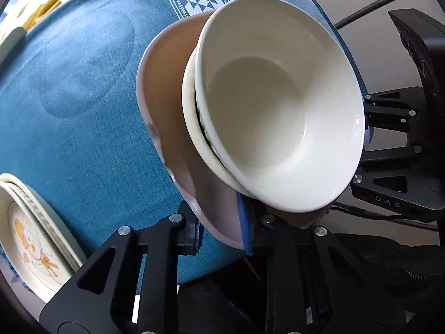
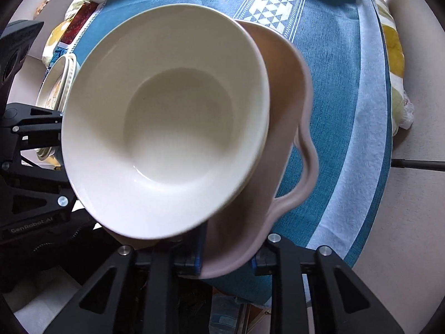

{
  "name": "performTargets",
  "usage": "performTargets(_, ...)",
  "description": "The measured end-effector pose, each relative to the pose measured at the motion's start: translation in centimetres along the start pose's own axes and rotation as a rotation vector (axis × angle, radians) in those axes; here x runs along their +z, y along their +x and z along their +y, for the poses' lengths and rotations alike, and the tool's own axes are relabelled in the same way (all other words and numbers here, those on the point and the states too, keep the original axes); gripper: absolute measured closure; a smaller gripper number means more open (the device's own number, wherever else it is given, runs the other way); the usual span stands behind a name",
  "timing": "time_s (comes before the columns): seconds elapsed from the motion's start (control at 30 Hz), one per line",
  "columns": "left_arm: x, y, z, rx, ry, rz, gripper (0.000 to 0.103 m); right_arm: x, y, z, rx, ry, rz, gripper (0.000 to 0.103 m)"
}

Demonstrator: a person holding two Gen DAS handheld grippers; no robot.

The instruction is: Organize plates and bowls

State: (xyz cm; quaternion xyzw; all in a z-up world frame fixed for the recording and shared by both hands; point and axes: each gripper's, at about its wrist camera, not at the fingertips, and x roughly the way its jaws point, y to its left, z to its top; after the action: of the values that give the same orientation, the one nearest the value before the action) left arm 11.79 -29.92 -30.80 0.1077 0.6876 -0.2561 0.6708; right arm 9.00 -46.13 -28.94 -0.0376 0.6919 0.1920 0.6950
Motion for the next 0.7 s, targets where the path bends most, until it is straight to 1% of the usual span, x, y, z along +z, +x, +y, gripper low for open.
performTargets(0.07,-0.1,0.0,0.0,-0.002,0.006,-0.013,0.084,-0.3,0.0,0.0,0.005,-0.006,-0.01,0.081)
performTargets(0.2,-0.7,0.0,-0.6,0.036,0.048,-0.04,0.084,-0.9,-0.1,0.5,0.003,-0.015,-0.04,0.081)
performTargets(0.27,-0.1,0.0,-0.5,0.04,0.048,-0.049,0.084,-1.2,-0.3,0.6,0.001,-0.013,-0.062,0.081)
performTargets(0.4,-0.4,-0.5,-1.0,0.067,0.057,-0.073,0.084,-1.9,-0.5,0.5,0.0,-0.013,-0.079,0.081)
performTargets(0.6,-0.4,-1.0,-1.7,0.09,0.057,-0.111,0.084,-1.8,-1.2,1.0,-0.016,-0.027,-0.107,0.081)
performTargets(0.7,-1.1,-2.0,-1.6,0.104,0.05,-0.131,0.084,-1.3,-1.5,0.7,-0.019,-0.037,-0.12,0.081)
